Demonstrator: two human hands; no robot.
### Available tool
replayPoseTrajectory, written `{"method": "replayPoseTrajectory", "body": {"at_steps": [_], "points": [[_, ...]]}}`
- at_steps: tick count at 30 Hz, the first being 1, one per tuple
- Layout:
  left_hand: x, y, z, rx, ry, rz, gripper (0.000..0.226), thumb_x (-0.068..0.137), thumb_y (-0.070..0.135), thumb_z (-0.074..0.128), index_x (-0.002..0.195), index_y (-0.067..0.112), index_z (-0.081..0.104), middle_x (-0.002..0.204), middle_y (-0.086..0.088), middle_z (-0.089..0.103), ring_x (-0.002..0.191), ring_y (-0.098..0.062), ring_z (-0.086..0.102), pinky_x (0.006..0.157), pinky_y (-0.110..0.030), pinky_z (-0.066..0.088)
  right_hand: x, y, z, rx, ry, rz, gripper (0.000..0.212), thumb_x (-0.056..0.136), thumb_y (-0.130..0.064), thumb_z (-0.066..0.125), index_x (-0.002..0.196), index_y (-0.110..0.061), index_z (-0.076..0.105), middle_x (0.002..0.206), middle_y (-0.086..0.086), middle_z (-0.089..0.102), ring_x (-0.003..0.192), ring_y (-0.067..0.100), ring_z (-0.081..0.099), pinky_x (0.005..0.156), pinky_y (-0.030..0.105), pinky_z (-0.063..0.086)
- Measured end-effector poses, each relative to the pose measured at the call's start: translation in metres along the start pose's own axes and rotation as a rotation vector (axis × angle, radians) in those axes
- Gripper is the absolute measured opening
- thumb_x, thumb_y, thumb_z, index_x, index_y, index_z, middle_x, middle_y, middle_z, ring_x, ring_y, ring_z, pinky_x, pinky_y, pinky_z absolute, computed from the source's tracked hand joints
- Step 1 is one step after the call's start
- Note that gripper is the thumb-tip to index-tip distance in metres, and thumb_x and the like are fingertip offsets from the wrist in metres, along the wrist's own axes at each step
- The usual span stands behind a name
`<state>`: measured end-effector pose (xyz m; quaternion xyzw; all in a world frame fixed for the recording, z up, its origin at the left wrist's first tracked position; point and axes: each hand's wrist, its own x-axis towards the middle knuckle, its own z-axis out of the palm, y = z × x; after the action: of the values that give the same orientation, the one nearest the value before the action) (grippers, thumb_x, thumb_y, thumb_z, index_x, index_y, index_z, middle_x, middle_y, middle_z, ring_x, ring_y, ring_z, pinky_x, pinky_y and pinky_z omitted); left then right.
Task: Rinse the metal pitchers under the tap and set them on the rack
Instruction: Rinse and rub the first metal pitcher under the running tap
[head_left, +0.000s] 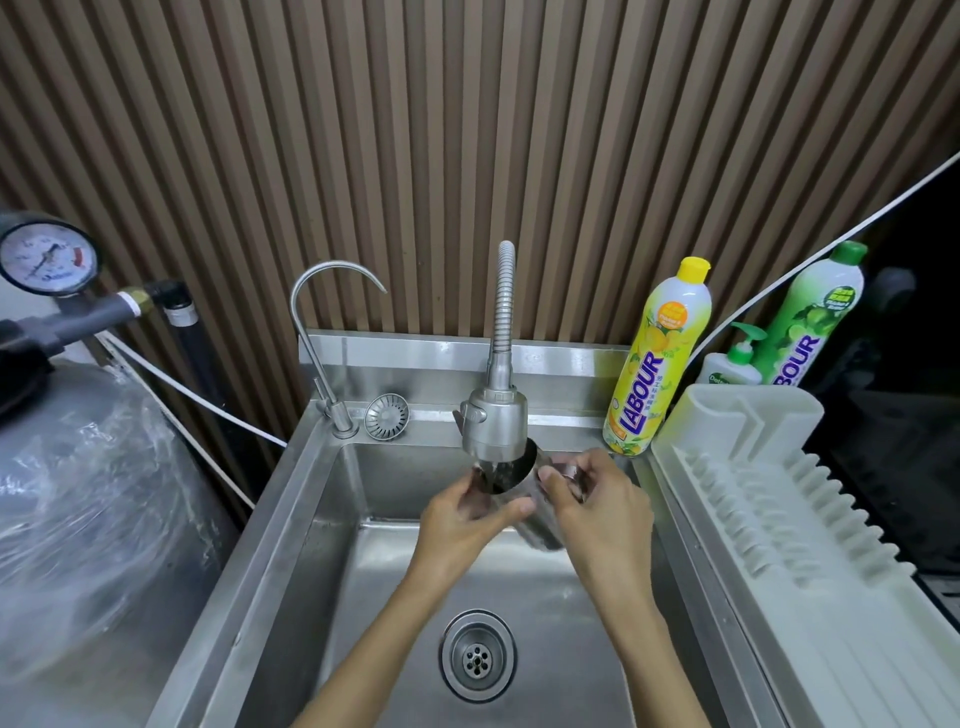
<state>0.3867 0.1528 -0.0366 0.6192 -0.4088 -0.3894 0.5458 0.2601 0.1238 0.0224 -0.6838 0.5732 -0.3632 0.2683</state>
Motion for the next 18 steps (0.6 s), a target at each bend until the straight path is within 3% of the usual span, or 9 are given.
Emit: {"method": "replayPoseTrajectory", "body": {"at_steps": [2, 5, 7, 10, 12, 14, 16, 18], "points": [[0.009, 0.0, 0.003, -0.094, 0.002, 0.007, 0.054, 0.055, 0.022, 0.087, 0.104, 0.019, 0.065, 0.094, 0.006, 0.075, 0.095, -0.01, 0.068, 0.084, -0.021, 0.05, 0.001, 0.003, 0.006, 0.226, 0.02, 0.033, 0.008, 0.085, -0.015, 0.064, 0.083, -0.014, 0.056, 0.092, -0.01, 0.067, 0.082, 0.013, 0.064, 0.075, 0.028, 0.047], [0.016, 0.005, 0.004, -0.186, 0.117, 0.084, 0.073, 0.055, -0.002, 0.084, 0.121, 0.007, 0.055, 0.103, 0.006, 0.071, 0.101, -0.003, 0.065, 0.091, -0.02, 0.05, 0.006, 0.013, 0.016, 0.629, -0.061, 0.106, 0.02, 0.086, -0.003, 0.06, 0.074, -0.011, 0.047, 0.107, -0.012, 0.068, 0.094, -0.001, 0.064, 0.087, 0.018, 0.047], [0.015, 0.007, 0.001, -0.116, 0.193, 0.177, 0.088, 0.048, 0.011, 0.087, 0.129, 0.016, 0.051, 0.119, 0.005, 0.064, 0.112, -0.008, 0.06, 0.099, -0.028, 0.047, 0.007, 0.02, 0.025, 0.855, -0.155, 0.163, 0.021, 0.087, -0.001, 0.058, 0.074, -0.009, 0.044, 0.112, -0.006, 0.068, 0.104, 0.003, 0.064, 0.093, 0.024, 0.047], [0.004, 0.012, -0.003, 0.073, 0.274, 0.303, 0.086, 0.043, 0.03, 0.084, 0.117, 0.048, 0.045, 0.115, 0.024, 0.052, 0.107, 0.008, 0.053, 0.094, -0.011, 0.04, 0.007, 0.027, 0.034, 1.047, -0.259, 0.275, 0.019, 0.088, -0.002, 0.056, 0.074, -0.006, 0.045, 0.107, 0.009, 0.07, 0.1, 0.026, 0.066, 0.093, 0.04, 0.052], [-0.005, 0.015, -0.003, 0.189, 0.369, 0.308, 0.086, 0.041, 0.043, 0.081, 0.117, 0.05, 0.042, 0.104, 0.023, 0.046, 0.099, 0.005, 0.051, 0.089, -0.007, 0.038, 0.004, 0.029, 0.034, 1.027, -0.307, 0.327, 0.017, 0.089, -0.006, 0.057, 0.074, -0.005, 0.047, 0.085, 0.012, 0.069, 0.082, 0.028, 0.067, 0.088, 0.042, 0.055], [-0.011, 0.011, -0.002, 0.303, 0.463, 0.276, 0.094, 0.04, 0.064, 0.072, 0.125, 0.03, 0.054, 0.091, 0.011, 0.044, 0.093, -0.011, 0.052, 0.085, -0.016, 0.04, 0.002, 0.027, 0.031, 0.923, -0.31, 0.351, 0.014, 0.089, -0.01, 0.058, 0.079, -0.003, 0.052, 0.069, 0.008, 0.065, 0.072, 0.022, 0.065, 0.078, 0.041, 0.059], [-0.015, 0.005, 0.002, 0.369, 0.507, 0.259, 0.089, 0.044, 0.073, 0.064, 0.111, 0.014, 0.064, 0.081, 0.006, 0.041, 0.081, -0.017, 0.053, 0.075, -0.013, 0.038, 0.003, 0.026, 0.026, 0.793, -0.283, 0.375, 0.016, 0.088, -0.014, 0.061, 0.081, -0.002, 0.054, 0.065, 0.005, 0.065, 0.063, 0.014, 0.065, 0.065, 0.038, 0.059], [-0.019, -0.001, 0.005, 0.363, 0.484, 0.232, 0.077, 0.048, 0.075, 0.061, 0.096, 0.015, 0.066, 0.075, 0.006, 0.045, 0.072, -0.015, 0.055, 0.069, -0.011, 0.038, 0.003, 0.022, 0.018, 0.605, -0.201, 0.343, 0.019, 0.084, -0.018, 0.067, 0.074, -0.007, 0.055, 0.07, 0.007, 0.067, 0.065, 0.014, 0.067, 0.063, 0.04, 0.059]]}}
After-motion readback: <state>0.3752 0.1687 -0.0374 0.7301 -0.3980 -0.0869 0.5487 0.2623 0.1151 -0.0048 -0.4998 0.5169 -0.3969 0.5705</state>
